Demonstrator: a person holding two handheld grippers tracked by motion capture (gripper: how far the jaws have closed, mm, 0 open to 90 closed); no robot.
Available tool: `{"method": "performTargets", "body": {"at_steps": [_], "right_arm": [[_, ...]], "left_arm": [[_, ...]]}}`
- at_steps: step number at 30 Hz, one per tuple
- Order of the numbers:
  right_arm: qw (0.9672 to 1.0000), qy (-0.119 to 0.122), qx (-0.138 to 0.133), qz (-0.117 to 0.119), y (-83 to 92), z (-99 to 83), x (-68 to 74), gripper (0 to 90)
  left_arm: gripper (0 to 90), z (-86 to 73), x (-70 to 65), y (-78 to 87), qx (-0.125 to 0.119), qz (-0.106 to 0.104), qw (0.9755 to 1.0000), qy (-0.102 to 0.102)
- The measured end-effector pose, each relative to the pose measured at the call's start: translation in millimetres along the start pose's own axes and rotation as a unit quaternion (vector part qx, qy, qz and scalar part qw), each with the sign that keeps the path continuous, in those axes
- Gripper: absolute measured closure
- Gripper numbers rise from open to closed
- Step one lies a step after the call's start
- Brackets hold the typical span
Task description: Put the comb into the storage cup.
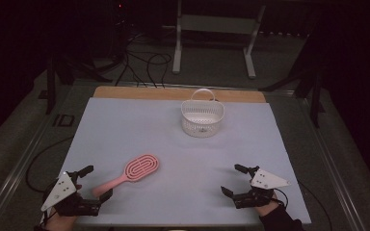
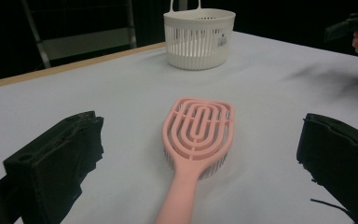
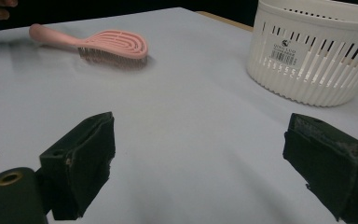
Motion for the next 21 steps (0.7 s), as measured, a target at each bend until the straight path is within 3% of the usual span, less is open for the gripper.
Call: {"method": "performTargets", "body": {"at_steps": [5, 10, 21], "right_arm": [[1.0, 0.0, -0.001, 0.002, -0.5, 0.2, 0.2, 8.9], [1.0, -0.003, -0.004, -0.002, 0.2, 0.6, -0.2, 8.9], [1.0, -0.006, -0.006, 0.0, -0.7, 1.4, 0.4, 8.9]], "left_arm": [[0.0, 4.1, 1.7, 2.6, -0.003, 0.001, 1.0, 0.0], [0.0, 10.7, 9.6, 9.7, -0.017, -0.007, 0.9996, 0.02], [0.0, 28.0, 15.6, 25.6, -0.011, -0.011, 0.9999, 0.002]]}}
Point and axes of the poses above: each handheld gripper's, and its own axes: y roughly backward along the jaws, z roughly out of its top, x roughly to its left, the point moved 3 cm from there along -y, roughly forward along the jaws, and after that the axes turned 9 degrees about x, right-handed, at the moved point
